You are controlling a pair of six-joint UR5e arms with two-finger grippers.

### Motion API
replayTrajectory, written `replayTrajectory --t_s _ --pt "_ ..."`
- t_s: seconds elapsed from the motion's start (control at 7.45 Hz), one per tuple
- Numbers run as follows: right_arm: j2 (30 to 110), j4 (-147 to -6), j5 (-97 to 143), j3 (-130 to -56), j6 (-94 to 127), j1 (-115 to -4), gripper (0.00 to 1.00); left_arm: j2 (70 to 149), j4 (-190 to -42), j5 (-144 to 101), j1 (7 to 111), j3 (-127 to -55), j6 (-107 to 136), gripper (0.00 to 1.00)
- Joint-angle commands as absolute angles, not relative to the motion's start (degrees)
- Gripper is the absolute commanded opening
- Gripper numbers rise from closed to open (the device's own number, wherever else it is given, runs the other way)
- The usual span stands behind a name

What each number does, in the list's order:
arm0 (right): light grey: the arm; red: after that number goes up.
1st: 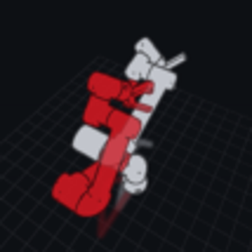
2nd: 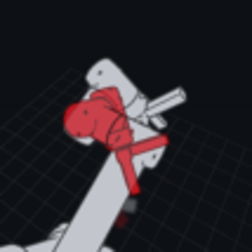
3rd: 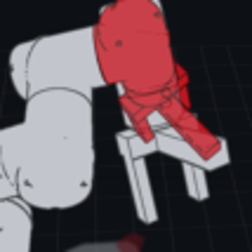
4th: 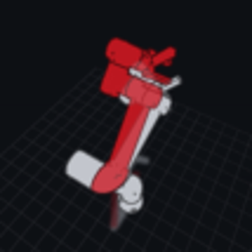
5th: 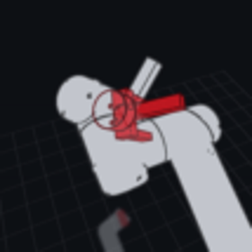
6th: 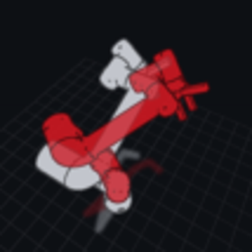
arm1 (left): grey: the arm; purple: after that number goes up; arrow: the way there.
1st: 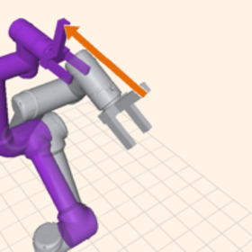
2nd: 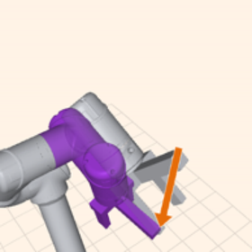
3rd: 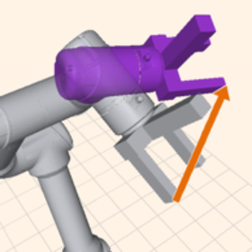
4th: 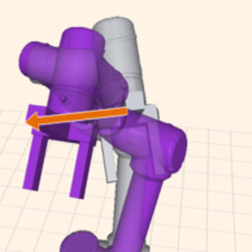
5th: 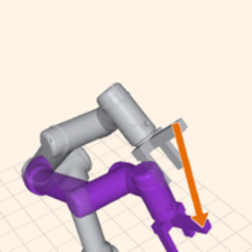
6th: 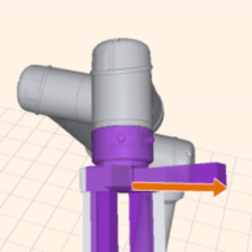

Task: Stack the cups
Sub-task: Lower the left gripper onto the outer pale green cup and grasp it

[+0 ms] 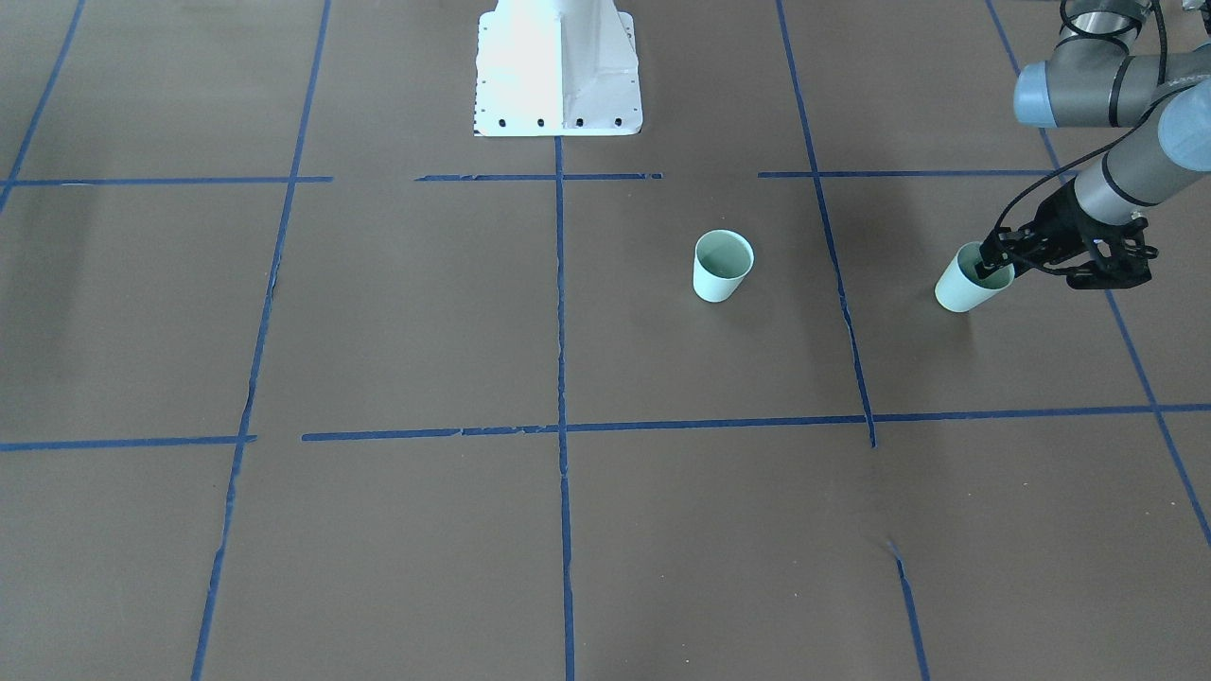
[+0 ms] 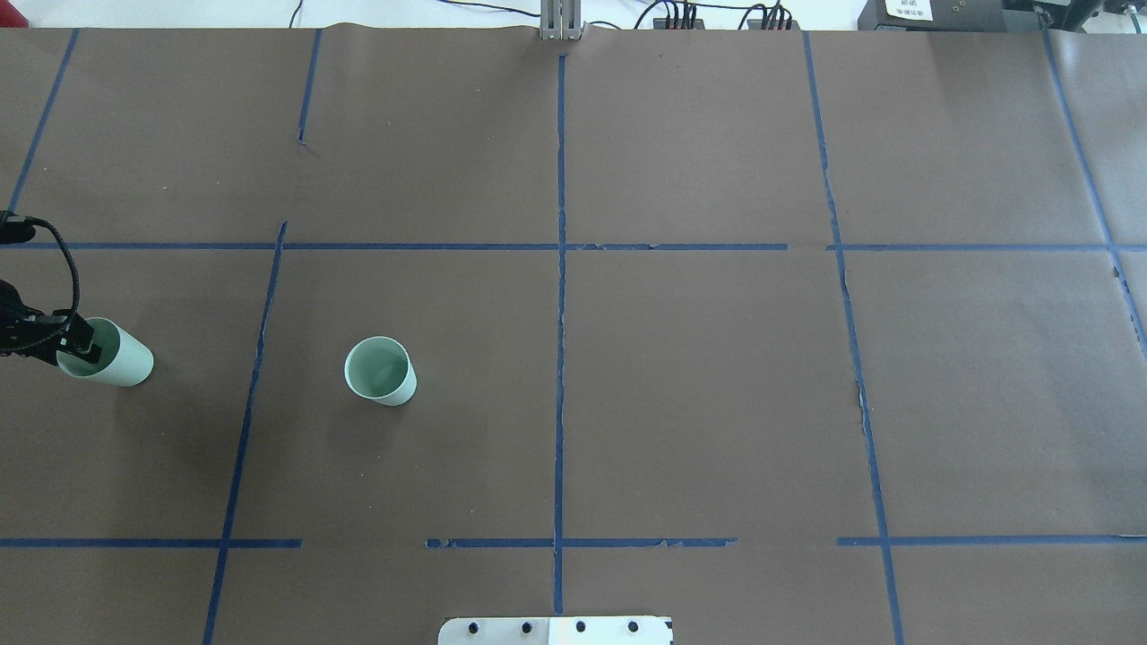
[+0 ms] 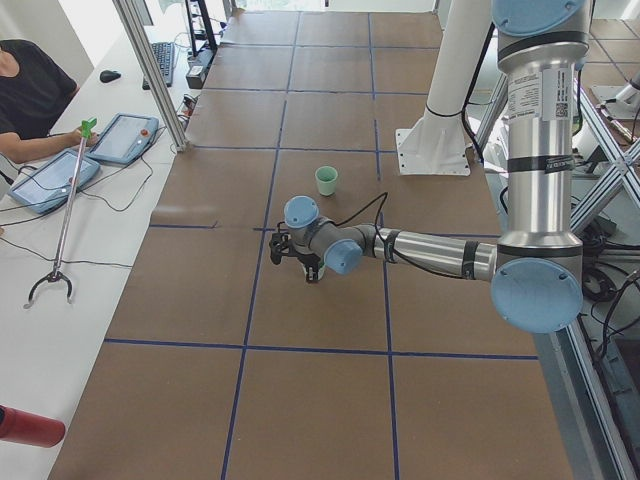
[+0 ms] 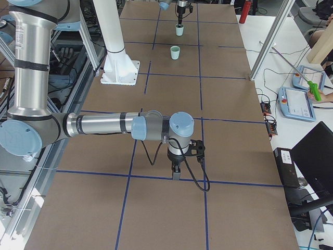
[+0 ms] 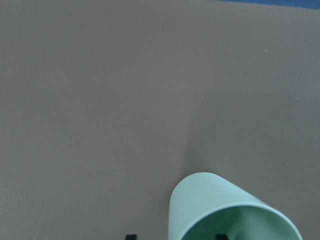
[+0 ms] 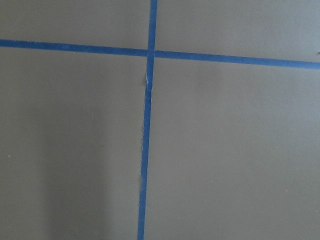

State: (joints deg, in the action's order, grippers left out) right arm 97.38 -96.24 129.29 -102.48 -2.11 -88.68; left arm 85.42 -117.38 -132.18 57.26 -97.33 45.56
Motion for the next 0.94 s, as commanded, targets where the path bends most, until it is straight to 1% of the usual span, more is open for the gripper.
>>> replayTrajectory --t_s 0.0,0.13,0.27,0.54,0.67,0.8 --pt "97.38 -96.15 129.29 -102.48 -2.11 -88.68 1.0 85.43 -117.42 -131.84 57.22 -98.08 47.89 0.0" --pt "97.38 -96.24 129.29 -102.48 -2.11 -88.68 1.0 85.34 -117.33 -131.84 57.74 -99.74 48.07 0.0" --pt "97.38 -96.15 129.29 -102.48 -2.11 -88.68 1.0 84.99 -115.16 -132.1 58.35 -103.85 47.99 0.0" --pt "97.38 -96.15 129.29 -102.48 -2.11 -88.68 1.0 86.3 -99.66 -132.19 59.93 -114.3 47.2 0.0" --pt "97.38 -96.24 129.29 -102.48 -2.11 -88.68 1.0 86.83 -95.58 -132.19 61.25 -117.48 47.2 0.0" --pt "97.38 -96.24 129.29 -102.48 -2.11 -88.68 1.0 89.19 -92.84 -132.36 61.17 -119.51 48.33 0.0"
